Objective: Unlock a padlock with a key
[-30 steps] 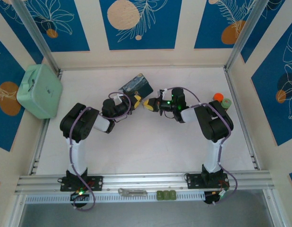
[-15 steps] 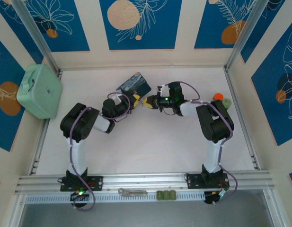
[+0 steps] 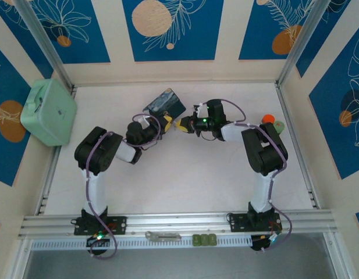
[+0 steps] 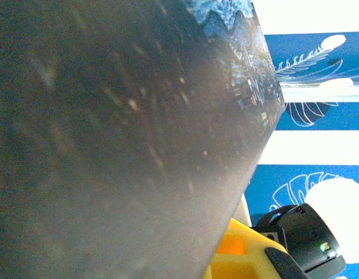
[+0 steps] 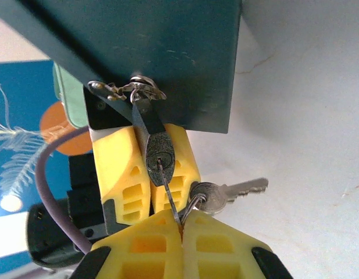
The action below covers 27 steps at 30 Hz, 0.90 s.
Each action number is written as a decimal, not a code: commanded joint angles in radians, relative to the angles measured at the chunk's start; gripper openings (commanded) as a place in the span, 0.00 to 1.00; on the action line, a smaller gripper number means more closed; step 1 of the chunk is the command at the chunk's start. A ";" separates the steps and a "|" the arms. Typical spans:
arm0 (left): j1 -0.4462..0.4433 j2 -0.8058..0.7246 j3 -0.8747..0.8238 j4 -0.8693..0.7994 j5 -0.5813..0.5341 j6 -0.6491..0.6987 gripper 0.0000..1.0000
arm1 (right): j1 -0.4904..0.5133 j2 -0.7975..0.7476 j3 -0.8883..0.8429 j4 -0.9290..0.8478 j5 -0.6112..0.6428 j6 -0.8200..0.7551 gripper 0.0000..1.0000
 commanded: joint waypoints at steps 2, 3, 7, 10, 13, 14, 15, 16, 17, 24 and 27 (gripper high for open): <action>-0.105 -0.007 0.010 0.076 0.219 0.024 0.00 | 0.007 0.052 0.017 0.180 0.080 0.207 0.00; -0.107 -0.009 0.007 0.076 0.220 0.025 0.00 | 0.003 0.052 0.023 0.165 0.084 0.223 0.00; -0.114 -0.007 -0.001 0.077 0.219 0.030 0.00 | -0.001 0.068 0.033 0.160 0.087 0.305 0.00; -0.115 -0.007 0.001 0.077 0.219 0.031 0.00 | -0.004 0.104 0.038 0.206 0.056 0.398 0.00; -0.116 -0.006 0.014 0.077 0.228 0.030 0.00 | -0.004 0.134 0.026 0.292 0.043 0.466 0.00; -0.116 -0.006 0.020 0.077 0.230 0.030 0.00 | -0.004 0.139 0.030 0.281 0.041 0.450 0.00; -0.117 -0.005 0.024 0.077 0.232 0.027 0.00 | -0.003 0.137 0.032 0.258 0.048 0.424 0.00; -0.118 -0.004 0.028 0.077 0.234 0.024 0.00 | -0.003 0.134 0.030 0.252 0.056 0.403 0.00; -0.117 -0.004 0.031 0.077 0.235 0.021 0.00 | -0.003 0.131 0.033 0.238 0.061 0.379 0.00; -0.118 0.000 0.044 0.064 0.238 0.018 0.00 | 0.023 0.074 0.075 0.033 0.150 0.161 0.00; -0.118 -0.005 0.048 0.046 0.237 0.015 0.00 | 0.048 0.022 0.098 -0.141 0.251 -0.041 0.00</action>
